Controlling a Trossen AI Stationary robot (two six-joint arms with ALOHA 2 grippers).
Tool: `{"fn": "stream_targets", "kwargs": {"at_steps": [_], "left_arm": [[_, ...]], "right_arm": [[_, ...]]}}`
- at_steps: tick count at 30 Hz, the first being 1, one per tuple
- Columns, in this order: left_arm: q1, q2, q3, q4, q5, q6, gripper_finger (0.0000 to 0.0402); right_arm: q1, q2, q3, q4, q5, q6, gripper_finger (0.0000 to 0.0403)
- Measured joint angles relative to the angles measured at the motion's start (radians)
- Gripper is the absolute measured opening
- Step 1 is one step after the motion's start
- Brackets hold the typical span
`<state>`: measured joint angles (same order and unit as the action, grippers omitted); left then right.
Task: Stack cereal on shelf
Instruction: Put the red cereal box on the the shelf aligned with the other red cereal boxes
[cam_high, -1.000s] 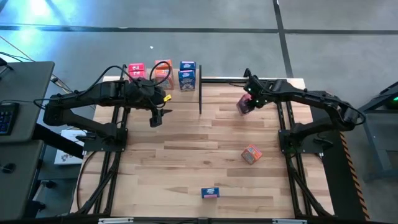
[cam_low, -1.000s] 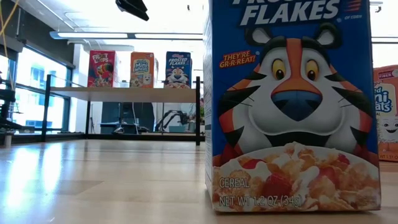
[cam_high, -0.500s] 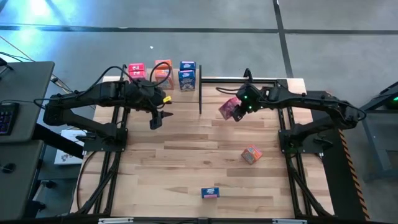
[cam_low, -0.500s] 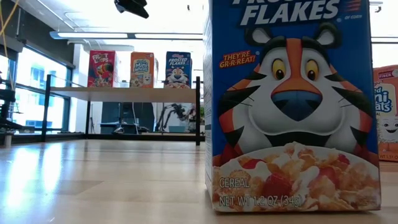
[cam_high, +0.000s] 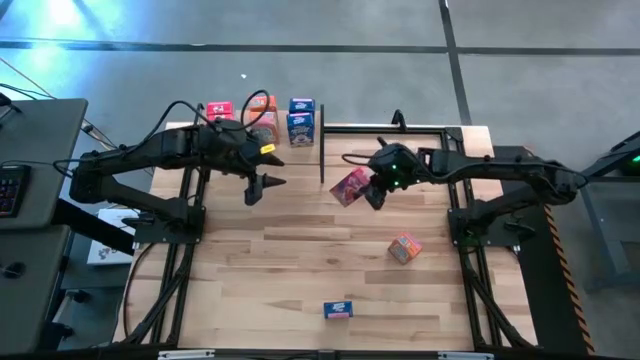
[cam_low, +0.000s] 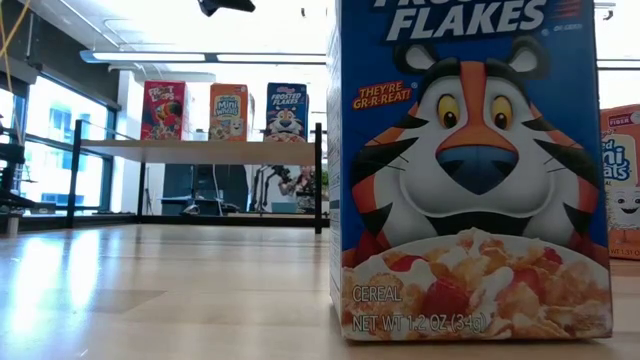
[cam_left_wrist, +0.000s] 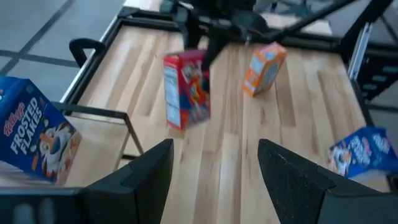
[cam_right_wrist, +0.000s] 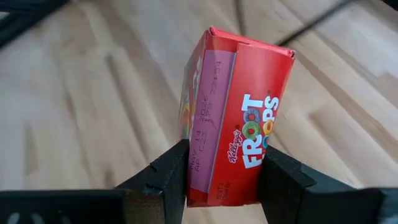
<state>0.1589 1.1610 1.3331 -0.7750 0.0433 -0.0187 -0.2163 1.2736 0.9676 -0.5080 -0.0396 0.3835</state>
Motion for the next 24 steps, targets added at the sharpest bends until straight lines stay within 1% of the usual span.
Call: {"fn": "stream_targets", "kwargs": {"at_steps": [4,8,11,20,24], "left_arm": [[0.0,0.0,0.0,0.044,0.0,-0.03,0.0225],[-0.004,0.0,0.0,0.046,-0.001,-0.031,0.0225],[-0.018,0.0,-0.001,0.042,-0.002,-0.033,0.0225],[-0.083,0.004,-0.045,0.07,-0.002,-0.033,0.0225],[-0.113,0.012,-0.045,0.081,-0.002,-0.032,0.0225]], "right_arm": [[0.043,0.0,0.0,0.05,-0.019,-0.024,0.0154],[0.081,0.0,0.0,0.097,-0.043,-0.049,0.0154],[0.109,0.0,0.0,0.138,-0.043,-0.054,0.0154],[0.196,0.0,0.0,0.253,-0.042,-0.146,0.0154],[0.236,0.0,0.0,0.309,-0.014,-0.204,0.0154]]}}
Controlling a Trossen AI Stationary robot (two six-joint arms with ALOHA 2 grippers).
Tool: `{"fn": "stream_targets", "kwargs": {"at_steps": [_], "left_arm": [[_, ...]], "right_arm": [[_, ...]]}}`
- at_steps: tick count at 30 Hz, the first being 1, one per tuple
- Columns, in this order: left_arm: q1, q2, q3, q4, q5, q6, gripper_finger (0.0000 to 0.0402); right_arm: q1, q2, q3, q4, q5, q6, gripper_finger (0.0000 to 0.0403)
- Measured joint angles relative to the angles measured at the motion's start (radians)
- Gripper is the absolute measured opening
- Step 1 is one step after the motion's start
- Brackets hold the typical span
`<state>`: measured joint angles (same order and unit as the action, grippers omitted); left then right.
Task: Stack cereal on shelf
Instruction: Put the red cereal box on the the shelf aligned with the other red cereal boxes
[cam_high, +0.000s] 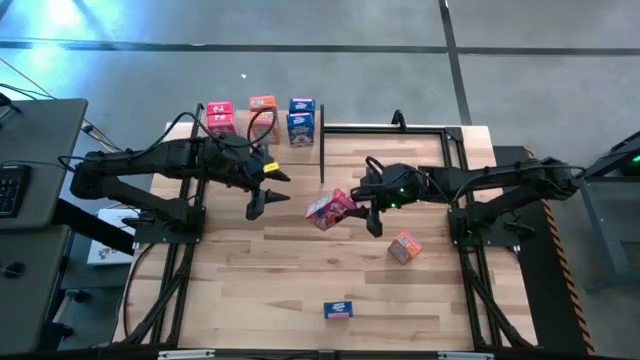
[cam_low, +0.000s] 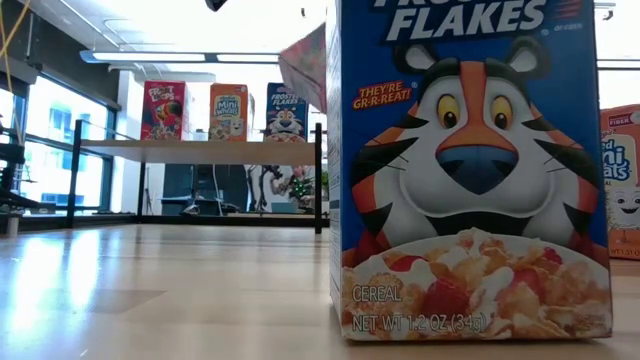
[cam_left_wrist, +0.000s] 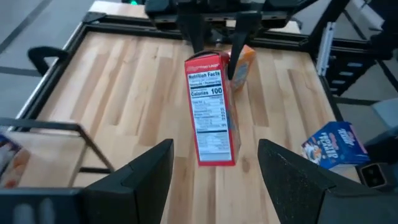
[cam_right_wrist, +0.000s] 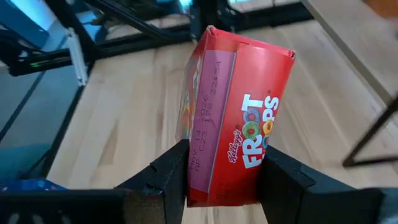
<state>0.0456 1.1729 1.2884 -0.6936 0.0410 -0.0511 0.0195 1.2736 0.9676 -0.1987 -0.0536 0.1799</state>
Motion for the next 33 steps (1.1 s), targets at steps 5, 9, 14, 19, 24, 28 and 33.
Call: {"fn": "stream_targets", "kwargs": {"at_steps": [5,9,14,19,24,28,33], "left_arm": [[-0.039,0.044,-0.001,0.029,0.0,-0.016,0.0225],[-0.061,0.107,0.0,0.082,0.0,-0.026,0.0225],[-0.073,0.181,0.0,0.159,0.001,-0.043,0.0225],[-0.073,0.233,-0.001,0.197,0.001,-0.044,0.0225],[-0.073,0.257,0.002,0.249,-0.001,-0.053,0.0225],[-0.073,0.263,0.0,0.272,-0.003,-0.059,0.0225],[-0.073,0.268,0.001,0.277,-0.004,-0.096,0.0225]], "right_arm": [[0.039,0.0,0.0,0.049,0.032,-0.05,0.0154],[0.056,0.0,0.0,0.057,0.066,-0.071,0.0154],[0.055,0.0,0.0,0.048,0.072,-0.078,0.0154],[0.055,0.0,0.0,0.041,0.073,-0.087,0.0154],[0.055,0.003,0.001,0.032,0.073,-0.095,0.0154],[0.055,0.009,0.001,0.027,0.073,-0.095,0.0154],[0.055,0.016,0.001,0.024,0.061,-0.11,0.0154]]}}
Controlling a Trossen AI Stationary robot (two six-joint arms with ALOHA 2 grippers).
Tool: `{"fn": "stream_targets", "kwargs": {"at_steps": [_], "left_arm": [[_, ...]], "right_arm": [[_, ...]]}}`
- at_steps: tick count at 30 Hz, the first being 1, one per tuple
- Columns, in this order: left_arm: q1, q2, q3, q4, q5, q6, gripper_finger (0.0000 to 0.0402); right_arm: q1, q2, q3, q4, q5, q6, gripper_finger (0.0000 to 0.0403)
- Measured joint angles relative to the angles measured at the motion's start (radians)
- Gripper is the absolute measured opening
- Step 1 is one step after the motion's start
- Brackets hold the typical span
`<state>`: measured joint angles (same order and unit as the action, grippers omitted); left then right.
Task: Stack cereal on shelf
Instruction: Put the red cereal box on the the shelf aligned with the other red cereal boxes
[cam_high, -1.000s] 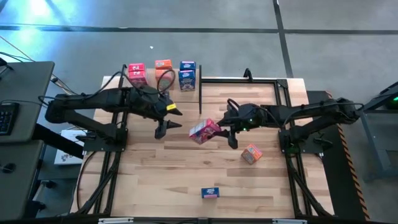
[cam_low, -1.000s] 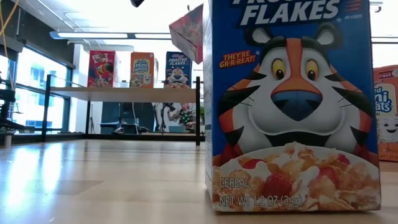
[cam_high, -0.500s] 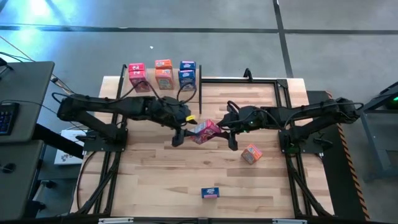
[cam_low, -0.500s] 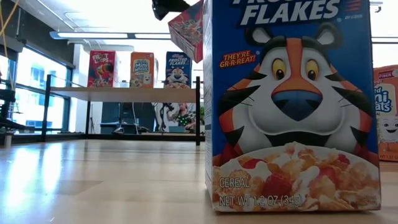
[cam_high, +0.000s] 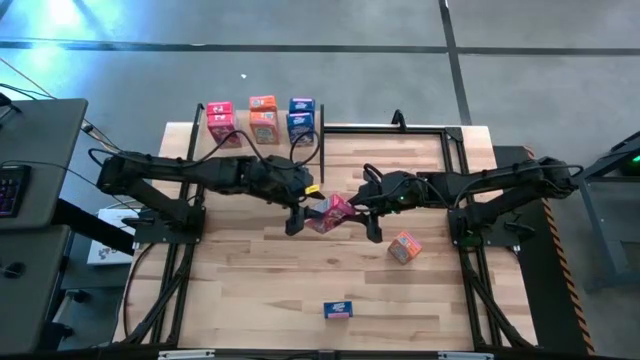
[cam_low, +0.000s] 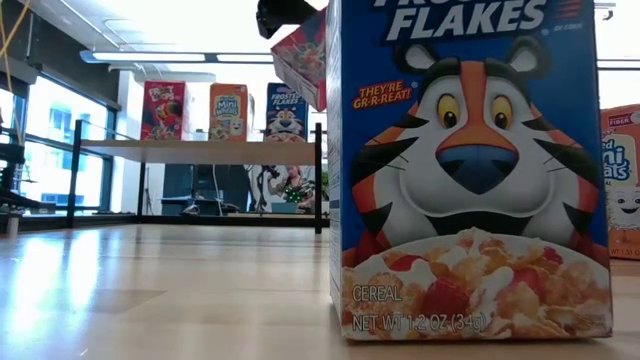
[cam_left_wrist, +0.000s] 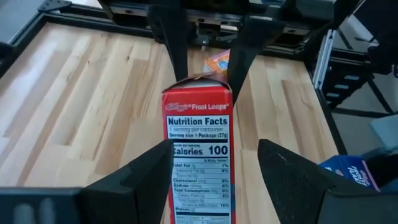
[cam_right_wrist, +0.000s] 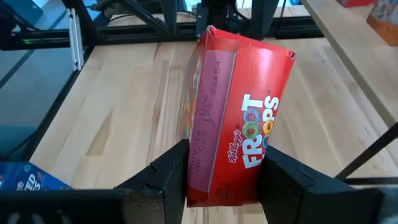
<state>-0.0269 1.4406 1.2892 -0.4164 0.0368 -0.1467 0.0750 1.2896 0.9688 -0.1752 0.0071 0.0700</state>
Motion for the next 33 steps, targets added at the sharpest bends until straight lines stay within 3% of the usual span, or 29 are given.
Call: {"fn": "stream_targets", "kwargs": {"at_steps": [23,33], "left_arm": [[0.0,-0.001,0.0,0.011,0.001,-0.035,0.0223],[0.0,-0.001,0.0,0.026,0.009,-0.034,0.0166]], "right_arm": [[0.0,0.0,0.0,0.106,-0.023,-0.002,0.0154],[0.0,0.0,0.0,0.116,-0.023,0.012,0.0154]]}}
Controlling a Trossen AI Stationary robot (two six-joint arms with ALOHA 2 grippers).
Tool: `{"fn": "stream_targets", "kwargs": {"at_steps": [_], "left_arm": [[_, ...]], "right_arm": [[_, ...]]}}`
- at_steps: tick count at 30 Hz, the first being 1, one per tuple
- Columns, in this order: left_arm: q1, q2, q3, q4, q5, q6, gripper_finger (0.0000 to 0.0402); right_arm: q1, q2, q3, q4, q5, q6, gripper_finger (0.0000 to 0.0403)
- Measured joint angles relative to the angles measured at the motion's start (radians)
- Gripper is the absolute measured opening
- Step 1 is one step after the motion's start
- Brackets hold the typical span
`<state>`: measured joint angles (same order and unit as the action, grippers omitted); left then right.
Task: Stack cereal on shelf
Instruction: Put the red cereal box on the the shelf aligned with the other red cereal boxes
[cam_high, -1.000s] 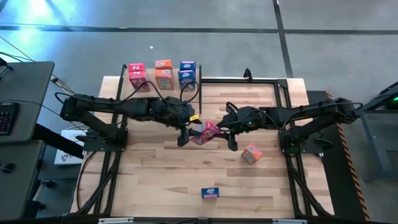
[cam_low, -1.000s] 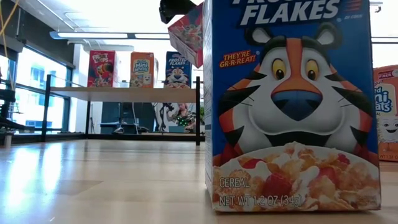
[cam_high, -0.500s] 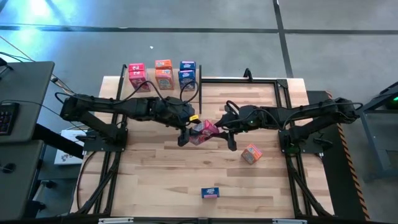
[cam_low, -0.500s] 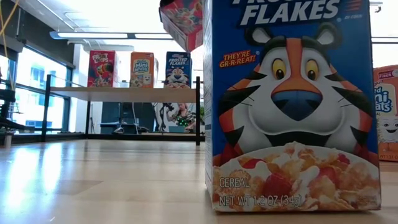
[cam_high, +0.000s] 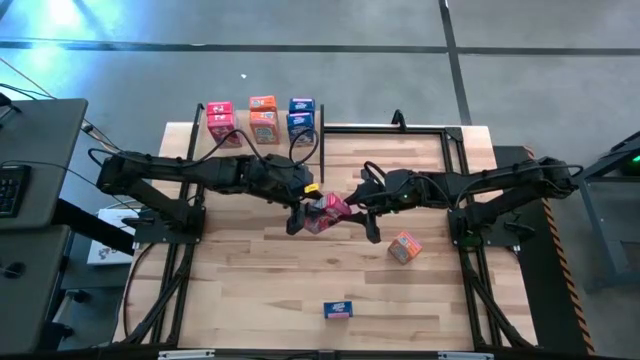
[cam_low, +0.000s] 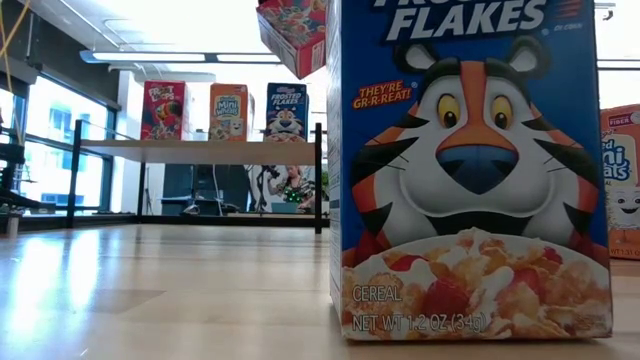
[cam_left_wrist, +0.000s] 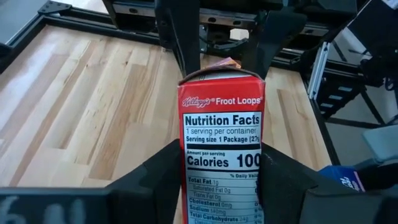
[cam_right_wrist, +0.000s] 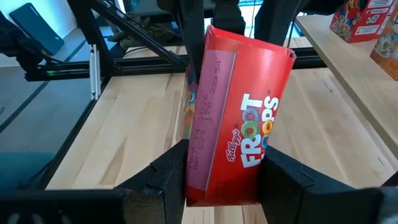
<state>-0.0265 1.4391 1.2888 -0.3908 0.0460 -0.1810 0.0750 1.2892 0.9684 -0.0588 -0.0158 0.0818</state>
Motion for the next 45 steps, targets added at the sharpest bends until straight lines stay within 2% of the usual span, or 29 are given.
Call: {"fn": "stream_targets", "kwargs": {"at_steps": [4,22,25,34,45], "left_arm": [[0.0,0.0,0.0,0.0,0.005,0.002,0.0156],[-0.001,0.0,0.0,0.0,0.01,0.0,0.0156],[-0.001,0.0,0.0,0.001,0.011,0.002,0.0156],[-0.001,-0.001,-0.001,-0.001,0.039,0.025,0.0156],[-0.001,-0.099,-0.002,-0.007,-0.02,0.087,0.0156]], "right_arm": [[0.0,0.0,0.0,0.003,0.0,-0.001,0.0154],[0.0,0.0,-0.001,0.01,-0.019,0.023,0.0157],[0.0,0.0,-0.001,0.011,-0.02,0.023,0.0174],[0.0,-0.003,-0.001,0.007,-0.009,0.015,0.0266],[0.0,-0.128,-0.001,-0.055,-0.037,-0.041,0.0278]]}}
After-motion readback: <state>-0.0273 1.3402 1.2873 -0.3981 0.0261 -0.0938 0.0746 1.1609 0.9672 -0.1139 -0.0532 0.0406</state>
